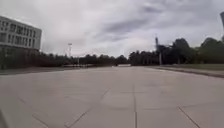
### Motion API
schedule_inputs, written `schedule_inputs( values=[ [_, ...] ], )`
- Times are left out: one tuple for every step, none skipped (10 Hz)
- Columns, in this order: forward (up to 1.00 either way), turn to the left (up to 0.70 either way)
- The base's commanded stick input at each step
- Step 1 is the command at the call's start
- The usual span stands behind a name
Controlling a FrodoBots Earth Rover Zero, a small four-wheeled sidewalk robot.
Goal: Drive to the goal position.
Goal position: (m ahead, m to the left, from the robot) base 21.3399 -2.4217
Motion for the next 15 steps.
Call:
schedule_inputs(
  values=[
    [1.00,0.00],
    [1.00,0.00],
    [1.00,0.00],
    [1.00,0.00],
    [1.00,0.00],
    [1.00,0.00],
    [1.00,0.00],
    [1.00,0.00],
    [1.00,0.00],
    [1.00,0.00],
    [1.00,0.00],
    [1.00,0.00],
    [1.00,0.00],
    [1.00,0.00],
    [1.00,0.00]
  ],
)
